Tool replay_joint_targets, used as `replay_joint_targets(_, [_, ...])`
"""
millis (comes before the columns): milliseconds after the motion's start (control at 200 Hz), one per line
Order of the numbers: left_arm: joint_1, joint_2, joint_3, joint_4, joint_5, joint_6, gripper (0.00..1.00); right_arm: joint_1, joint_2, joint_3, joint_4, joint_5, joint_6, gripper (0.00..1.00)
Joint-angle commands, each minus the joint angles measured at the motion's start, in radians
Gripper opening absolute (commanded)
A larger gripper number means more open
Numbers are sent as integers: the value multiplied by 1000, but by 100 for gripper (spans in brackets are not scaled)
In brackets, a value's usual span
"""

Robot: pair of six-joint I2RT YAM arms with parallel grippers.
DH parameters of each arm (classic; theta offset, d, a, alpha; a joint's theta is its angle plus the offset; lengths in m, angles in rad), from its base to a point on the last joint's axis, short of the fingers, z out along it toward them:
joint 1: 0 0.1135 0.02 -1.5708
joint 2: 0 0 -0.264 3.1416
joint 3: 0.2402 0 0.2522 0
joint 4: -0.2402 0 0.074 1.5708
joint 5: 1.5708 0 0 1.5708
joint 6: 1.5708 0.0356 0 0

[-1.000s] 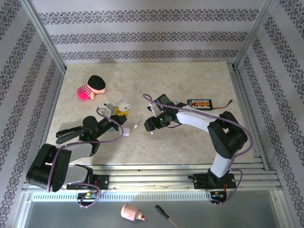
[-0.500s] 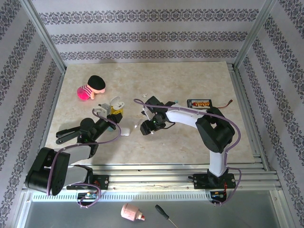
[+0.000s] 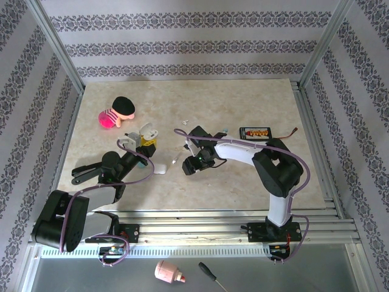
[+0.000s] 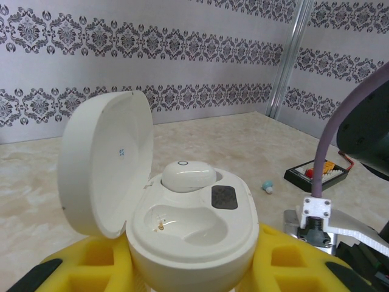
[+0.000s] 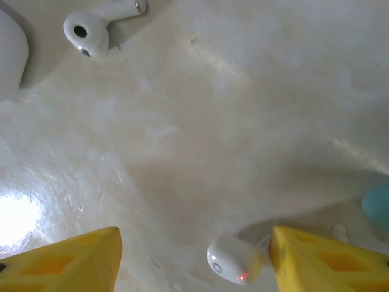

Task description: Insert the wireless bluetooth earbuds into the charging case

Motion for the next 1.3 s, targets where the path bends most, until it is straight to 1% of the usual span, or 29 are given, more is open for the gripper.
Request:
replay_joint_targets(0, [14,-8,-1,35,10,-1,28,7,-48,-31,-41,-36,36,64])
replay_joint_targets(195, [14,15,6,59,19,-10,28,8,-98,-35,-27,-53,63,62])
replay_joint_targets(300, [15,27,12,67,24,-12,28,8,-113,-34,-24,-30,1,65])
replay_joint_targets(425, [16,26,7,81,8,-22,28,14,-125,-34,-42,53,-177,65])
replay_joint_targets(510, [24,17,6,70,-3,-34,28,25,-145,-47,-56,130,-285,63])
replay_joint_targets(615, [39,5,3,50,-17,-42,27,65,-171,-61,-64,261,-348,57])
replay_joint_targets(695, [50,-7,0,41,-30,-43,27,113,-170,-49,-93,376,-353,52])
replay_joint_targets(804, [79,-26,2,2,-35,-45,28,158,-124,13,-215,495,-314,49])
replay_joint_targets(884, [104,-42,10,-36,-42,-53,28,179,-82,54,-292,531,-287,48])
replay_joint_targets(1029, [141,-51,12,-49,-65,-66,28,221,-22,106,-362,590,-251,45])
replay_joint_targets(1294, [159,-45,17,-46,-65,-74,28,267,67,170,-372,603,-258,41])
